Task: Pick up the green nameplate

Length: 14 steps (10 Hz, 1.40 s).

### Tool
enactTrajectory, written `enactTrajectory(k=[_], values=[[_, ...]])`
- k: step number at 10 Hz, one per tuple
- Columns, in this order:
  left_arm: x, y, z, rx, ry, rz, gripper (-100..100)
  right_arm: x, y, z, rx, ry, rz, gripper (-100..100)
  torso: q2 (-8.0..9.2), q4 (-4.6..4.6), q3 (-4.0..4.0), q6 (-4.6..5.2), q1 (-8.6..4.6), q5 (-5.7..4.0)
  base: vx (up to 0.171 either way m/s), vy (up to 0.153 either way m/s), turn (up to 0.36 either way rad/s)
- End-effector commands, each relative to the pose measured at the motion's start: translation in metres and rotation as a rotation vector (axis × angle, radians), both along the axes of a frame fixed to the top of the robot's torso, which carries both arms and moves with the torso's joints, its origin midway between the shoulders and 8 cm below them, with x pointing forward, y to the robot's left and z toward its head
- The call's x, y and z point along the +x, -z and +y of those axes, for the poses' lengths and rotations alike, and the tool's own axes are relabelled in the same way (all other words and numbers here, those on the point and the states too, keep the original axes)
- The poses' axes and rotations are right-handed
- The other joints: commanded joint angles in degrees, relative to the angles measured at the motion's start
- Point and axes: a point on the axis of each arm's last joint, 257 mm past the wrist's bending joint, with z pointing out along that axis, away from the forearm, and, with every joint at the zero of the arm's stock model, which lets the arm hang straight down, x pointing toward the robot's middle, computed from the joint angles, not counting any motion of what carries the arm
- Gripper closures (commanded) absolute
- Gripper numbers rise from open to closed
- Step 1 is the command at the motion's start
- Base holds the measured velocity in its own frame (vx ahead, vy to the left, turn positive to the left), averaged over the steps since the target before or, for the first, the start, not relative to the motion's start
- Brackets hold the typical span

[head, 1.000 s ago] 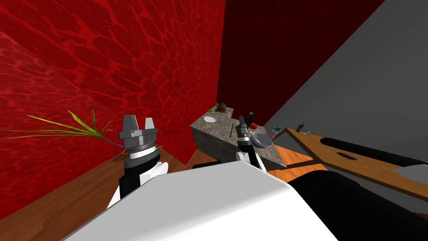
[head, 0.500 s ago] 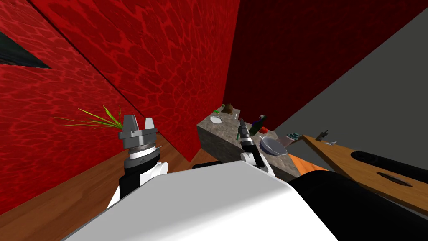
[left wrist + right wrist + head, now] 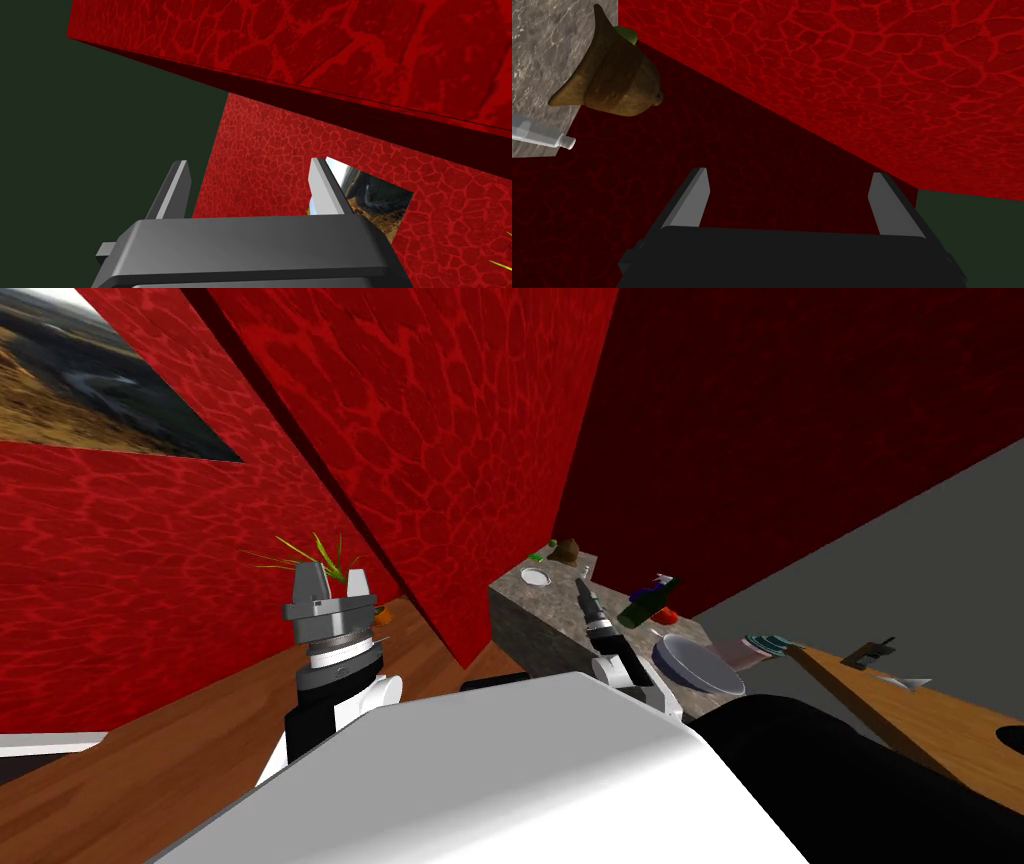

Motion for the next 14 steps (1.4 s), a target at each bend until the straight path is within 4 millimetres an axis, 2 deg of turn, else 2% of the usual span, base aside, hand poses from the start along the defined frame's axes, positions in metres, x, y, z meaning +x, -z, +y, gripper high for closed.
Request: enactTrajectory(k=[1, 3, 4, 6, 7, 10, 11, 13, 14], values=[[0.0, 0.0, 0.0, 0.0, 0.0, 0.0, 0, 0.0, 0.014, -0.009, -0.042, 0.009, 0.033, -100, 0.0, 0.0, 0.0, 0.0, 0.0, 0.0, 0.016, 0.039, 0.062], [0.0, 0.0, 0.0, 0.0, 0.0, 0.0, 0, -0.004, 0.042, -0.038, -0.114, 0.052, 0.131, -100, 0.01, 0.0, 0.0, -0.01, -0.15, -0.04, 0.013, 0.043, 0.242], [0.0, 0.0, 0.0, 0.0, 0.0, 0.0, 0, -0.003, 0.041, -0.038, -0.123, 0.046, 0.132, -100, 0.01, 0.0, 0.01, -0.02, -0.12, -0.03, 0.011, 0.031, 0.086], [0.0, 0.0, 0.0, 0.0, 0.0, 0.0, 0, -0.011, 0.072, -0.07, -0.2, 0.09, 0.241, -100, 0.04, 0.01, 0.03, 0.01, -0.13, -0.03, 0.013, 0.051, 0.227], [0.0, 0.0, 0.0, 0.0, 0.0, 0.0, 0, -0.01, 0.071, -0.07, -0.209, 0.085, 0.243, -100, 0.03, 0.01, 0.02, 0.0, -0.09, -0.02, 0.011, 0.032, 0.072], [0.0, 0.0, 0.0, 0.0, 0.0, 0.0, 0, -0.031, 0.118, -0.124, -0.321, 0.145, 0.424, -100, 0.1, 0.02, 0.05, 0.01, -0.13, -0.03, -0.003, 0.046, 0.234], [0.0, 0.0, 0.0, 0.0, 0.0, 0.0, 0, -0.03, 0.117, -0.124, -0.342, 0.14, 0.426, -100, 0.09, 0.02, 0.05, 0.01, -0.12, -0.03, 0.003, 0.03, 0.063], [0.0, 0.0, 0.0, 0.0, 0.0, 0.0, 0, -0.052, 0.146, -0.163, -0.422, 0.178, 0.555, -100, 0.11, 0.03, 0.06, 0.02, -0.18, -0.04, -0.005, 0.036, 0.213], [0.0, 0.0, 0.0, 0.0, 0.0, 0.0, 0, -0.051, 0.145, -0.163, -0.433, 0.175, 0.556, -100, 0.13, 0.03, 0.08, 0.02, -0.15, -0.03, -0.005, 0.024, 0.069]])
